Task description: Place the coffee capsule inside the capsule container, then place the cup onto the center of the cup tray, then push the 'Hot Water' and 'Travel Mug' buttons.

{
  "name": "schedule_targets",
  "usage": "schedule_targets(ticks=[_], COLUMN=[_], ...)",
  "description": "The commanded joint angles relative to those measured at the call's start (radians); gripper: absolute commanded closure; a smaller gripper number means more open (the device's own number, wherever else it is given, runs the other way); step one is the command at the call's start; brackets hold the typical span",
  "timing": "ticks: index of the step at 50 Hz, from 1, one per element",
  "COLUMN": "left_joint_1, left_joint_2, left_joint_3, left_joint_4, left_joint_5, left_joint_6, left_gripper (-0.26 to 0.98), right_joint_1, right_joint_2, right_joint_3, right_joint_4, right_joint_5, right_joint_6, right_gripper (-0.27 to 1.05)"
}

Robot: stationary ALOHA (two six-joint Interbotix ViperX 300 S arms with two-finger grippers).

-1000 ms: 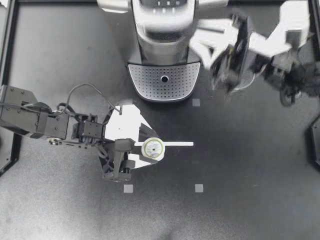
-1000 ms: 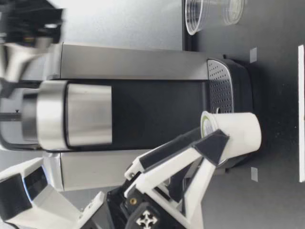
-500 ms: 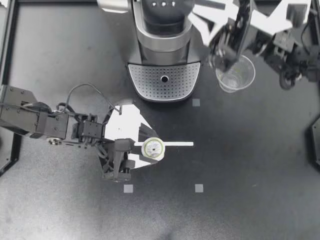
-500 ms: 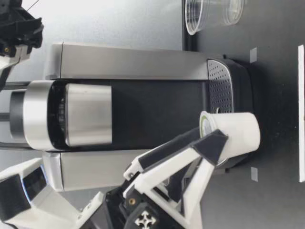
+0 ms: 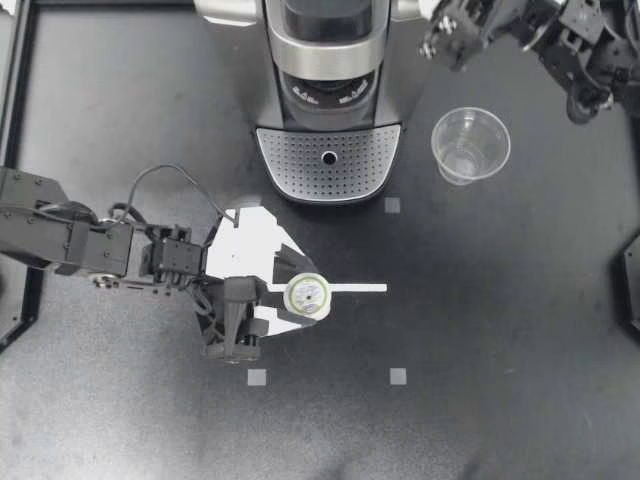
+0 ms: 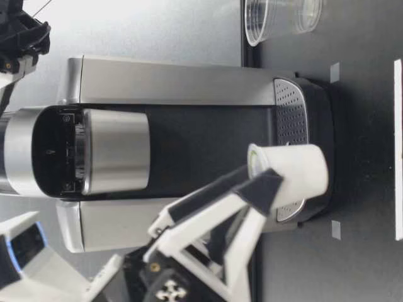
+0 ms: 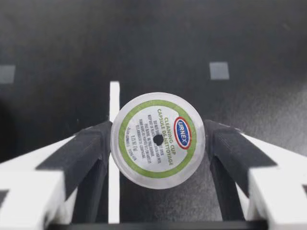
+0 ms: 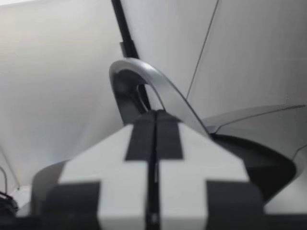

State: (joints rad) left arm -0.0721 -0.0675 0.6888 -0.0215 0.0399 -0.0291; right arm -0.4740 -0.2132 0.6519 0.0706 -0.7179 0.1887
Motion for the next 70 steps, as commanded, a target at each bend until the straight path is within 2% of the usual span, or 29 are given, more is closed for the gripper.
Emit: schedule_targets(ticks=[1, 9, 20, 29, 40, 49, 61, 70], left_joint_1=[-0.002, 0.0, 0.009, 0.009, 0.009, 0.009, 0.009, 0.012], left_joint_2=[-0.041, -0.064, -0.091, -0.129, -0.192, -0.176, -0.114, -0.086], left_joint_3=[-0.04, -0.091, -0.201, -0.293, -0.4, -0.468, -0.506, -0.505], left_joint_4=[0.009, 0.035, 0.089, 0.176, 0.41, 0.601, 0.77, 0.838], left_joint_5=[0.012, 0.103, 0.273, 0.4, 0.529, 0.64, 0.696, 0.703], left_joint_6=[0.002, 0.032, 0.11, 0.143, 0.141, 0.137, 0.106, 0.052], left_gripper=[0.25, 0.25, 0.25, 0.26, 0.26, 0.26, 0.26, 0.26], right_joint_1=[-0.035, -0.063, -0.084, -0.086, -0.041, -0.018, -0.018, -0.018], right_joint_2=[-0.003, 0.018, 0.035, 0.021, -0.067, -0.153, -0.218, -0.238], right_joint_3=[-0.034, -0.049, -0.071, -0.064, 0.002, 0.087, 0.153, 0.181], right_joint_4=[0.003, 0.002, 0.0, -0.009, -0.055, -0.06, -0.06, -0.06], right_joint_5=[0.0, 0.003, 0.011, 0.006, -0.049, -0.081, -0.084, -0.083], right_joint_6=[0.002, 0.003, 0.002, 0.009, 0.015, 0.018, 0.017, 0.018], right_gripper=[0.71, 0.71, 0.71, 0.71, 0.71, 0.71, 0.71, 0.71])
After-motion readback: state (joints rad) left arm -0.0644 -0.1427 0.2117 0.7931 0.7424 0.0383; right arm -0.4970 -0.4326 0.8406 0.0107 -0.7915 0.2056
